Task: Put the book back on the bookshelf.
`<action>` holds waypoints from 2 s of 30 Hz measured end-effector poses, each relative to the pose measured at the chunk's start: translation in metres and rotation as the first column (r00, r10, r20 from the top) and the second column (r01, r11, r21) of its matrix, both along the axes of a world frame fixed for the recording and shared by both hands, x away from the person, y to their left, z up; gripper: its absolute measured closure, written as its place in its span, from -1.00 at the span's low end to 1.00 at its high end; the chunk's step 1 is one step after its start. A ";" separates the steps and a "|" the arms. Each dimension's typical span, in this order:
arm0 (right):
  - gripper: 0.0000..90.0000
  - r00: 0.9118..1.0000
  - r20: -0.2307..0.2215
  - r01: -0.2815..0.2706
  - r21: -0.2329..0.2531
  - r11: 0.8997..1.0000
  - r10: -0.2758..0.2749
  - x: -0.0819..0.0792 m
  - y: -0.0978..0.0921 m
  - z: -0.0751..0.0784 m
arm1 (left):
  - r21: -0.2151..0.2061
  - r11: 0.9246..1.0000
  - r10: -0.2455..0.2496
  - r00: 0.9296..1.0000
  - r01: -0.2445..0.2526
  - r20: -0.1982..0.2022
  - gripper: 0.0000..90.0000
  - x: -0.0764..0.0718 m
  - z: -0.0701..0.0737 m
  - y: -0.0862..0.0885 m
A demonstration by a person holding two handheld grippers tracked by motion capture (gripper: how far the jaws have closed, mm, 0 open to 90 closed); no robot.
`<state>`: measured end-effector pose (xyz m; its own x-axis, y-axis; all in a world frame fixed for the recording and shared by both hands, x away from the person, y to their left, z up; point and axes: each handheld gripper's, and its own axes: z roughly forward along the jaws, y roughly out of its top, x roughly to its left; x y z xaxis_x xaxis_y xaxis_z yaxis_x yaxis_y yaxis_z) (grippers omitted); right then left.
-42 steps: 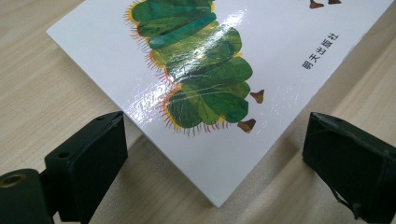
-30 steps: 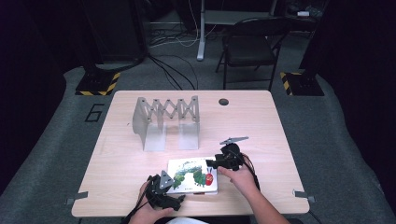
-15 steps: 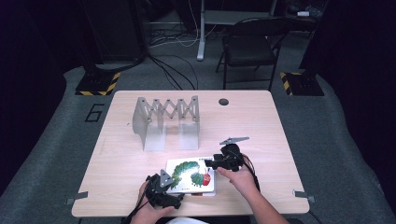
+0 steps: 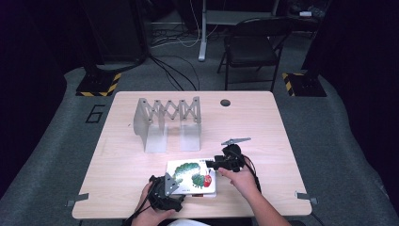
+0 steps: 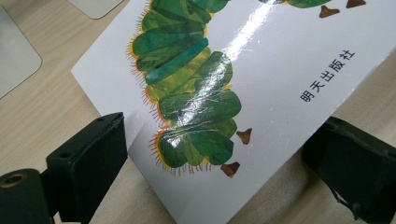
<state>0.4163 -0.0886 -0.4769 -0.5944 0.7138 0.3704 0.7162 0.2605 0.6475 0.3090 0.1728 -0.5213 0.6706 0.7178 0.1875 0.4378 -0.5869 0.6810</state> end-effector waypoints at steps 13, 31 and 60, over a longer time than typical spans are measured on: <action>0.01 1.000 0.001 -0.001 -0.007 1.000 0.001 0.003 0.000 -0.002 | 0.027 0.998 -0.051 0.997 0.050 0.059 -0.61 -0.006 0.001 -0.004; -0.24 0.996 -0.089 0.034 0.027 0.999 -0.032 0.024 -0.001 -0.010 | 0.005 1.000 -0.024 0.997 0.024 0.073 -0.61 -0.008 -0.001 -0.006; -0.20 0.971 -0.232 -0.037 0.053 0.998 0.048 0.034 0.014 -0.029 | -0.011 0.999 -0.036 0.995 0.037 0.098 -0.62 -0.010 -0.004 -0.004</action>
